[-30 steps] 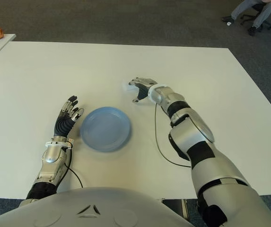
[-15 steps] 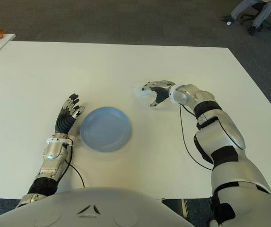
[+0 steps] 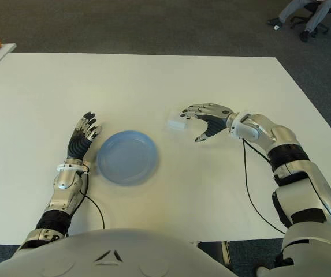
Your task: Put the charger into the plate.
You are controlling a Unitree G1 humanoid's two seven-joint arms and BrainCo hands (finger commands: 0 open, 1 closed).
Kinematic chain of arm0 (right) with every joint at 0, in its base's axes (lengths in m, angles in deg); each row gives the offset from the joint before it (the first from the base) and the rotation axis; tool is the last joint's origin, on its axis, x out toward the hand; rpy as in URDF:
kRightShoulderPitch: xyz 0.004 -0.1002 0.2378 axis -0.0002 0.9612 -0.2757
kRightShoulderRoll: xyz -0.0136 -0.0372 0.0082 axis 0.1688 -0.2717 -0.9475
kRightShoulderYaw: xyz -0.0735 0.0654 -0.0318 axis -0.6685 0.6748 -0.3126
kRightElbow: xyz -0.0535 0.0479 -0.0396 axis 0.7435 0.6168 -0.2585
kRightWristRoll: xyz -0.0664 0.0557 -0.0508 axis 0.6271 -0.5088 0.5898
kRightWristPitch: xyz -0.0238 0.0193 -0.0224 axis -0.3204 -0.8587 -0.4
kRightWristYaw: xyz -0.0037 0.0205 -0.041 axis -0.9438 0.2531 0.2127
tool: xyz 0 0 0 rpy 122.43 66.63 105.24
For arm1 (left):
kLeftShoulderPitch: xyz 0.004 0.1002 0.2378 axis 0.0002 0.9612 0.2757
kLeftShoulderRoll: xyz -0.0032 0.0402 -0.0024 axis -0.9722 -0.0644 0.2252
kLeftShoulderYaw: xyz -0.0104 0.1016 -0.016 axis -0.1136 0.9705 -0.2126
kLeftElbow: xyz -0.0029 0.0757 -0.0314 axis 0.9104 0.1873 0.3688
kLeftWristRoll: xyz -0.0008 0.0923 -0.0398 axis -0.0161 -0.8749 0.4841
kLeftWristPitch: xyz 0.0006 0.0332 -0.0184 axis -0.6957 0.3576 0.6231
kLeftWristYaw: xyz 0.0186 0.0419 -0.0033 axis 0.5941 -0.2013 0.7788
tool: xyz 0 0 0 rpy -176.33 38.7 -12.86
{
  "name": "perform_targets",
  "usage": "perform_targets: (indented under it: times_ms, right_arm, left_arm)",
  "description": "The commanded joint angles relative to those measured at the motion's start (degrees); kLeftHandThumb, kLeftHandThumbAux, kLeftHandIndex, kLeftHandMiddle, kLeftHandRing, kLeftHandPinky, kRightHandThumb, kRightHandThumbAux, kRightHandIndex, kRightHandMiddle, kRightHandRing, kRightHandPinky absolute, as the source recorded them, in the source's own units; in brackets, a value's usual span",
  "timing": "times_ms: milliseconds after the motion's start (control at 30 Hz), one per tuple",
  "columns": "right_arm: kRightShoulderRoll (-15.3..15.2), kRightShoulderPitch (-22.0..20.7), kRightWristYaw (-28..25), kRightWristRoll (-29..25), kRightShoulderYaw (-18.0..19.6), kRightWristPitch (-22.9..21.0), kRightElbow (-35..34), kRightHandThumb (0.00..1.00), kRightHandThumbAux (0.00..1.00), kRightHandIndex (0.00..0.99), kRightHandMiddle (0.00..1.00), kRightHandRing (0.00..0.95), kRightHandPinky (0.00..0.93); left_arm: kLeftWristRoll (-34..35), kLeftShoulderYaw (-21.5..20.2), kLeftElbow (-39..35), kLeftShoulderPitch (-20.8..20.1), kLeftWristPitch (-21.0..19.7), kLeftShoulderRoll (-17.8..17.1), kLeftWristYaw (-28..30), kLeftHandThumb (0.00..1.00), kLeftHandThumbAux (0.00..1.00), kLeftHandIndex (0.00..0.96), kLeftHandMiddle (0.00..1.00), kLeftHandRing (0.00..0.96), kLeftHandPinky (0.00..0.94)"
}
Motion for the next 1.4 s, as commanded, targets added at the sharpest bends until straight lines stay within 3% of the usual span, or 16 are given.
perform_targets:
  times_ms: [33, 833, 1167, 1400]
  right_arm:
    - [-1.4, 3.7, -1.4, -1.8, 2.6, 0.1, -4.3, 0.000, 0.674, 0.000, 0.035, 0.000, 0.000]
    - [-1.7, 12.8, -0.9, -2.4, 10.1, -0.2, -12.1, 0.000, 0.744, 0.000, 0.036, 0.005, 0.000]
    - [0.2, 12.9, 2.9, -0.4, 11.5, -1.0, -12.9, 0.000, 0.622, 0.000, 0.028, 0.001, 0.000]
    - [5.4, 11.4, 10.1, 2.9, 11.6, -4.8, -11.8, 0.034, 0.517, 0.000, 0.004, 0.000, 0.000]
  left_arm:
    - [0.2, -0.2, 6.0, 1.8, -2.5, 0.0, 0.9, 0.000, 0.535, 0.042, 0.098, 0.093, 0.098]
    - [-0.5, -0.6, 10.8, -1.1, -1.2, -0.9, -0.1, 0.000, 0.538, 0.042, 0.098, 0.092, 0.103]
    - [-0.9, -0.5, 11.8, -1.5, -0.9, -1.4, -0.1, 0.000, 0.533, 0.044, 0.107, 0.101, 0.106]
    - [-1.0, -0.4, 12.4, -1.9, -1.0, -1.5, 0.2, 0.000, 0.527, 0.036, 0.103, 0.097, 0.101]
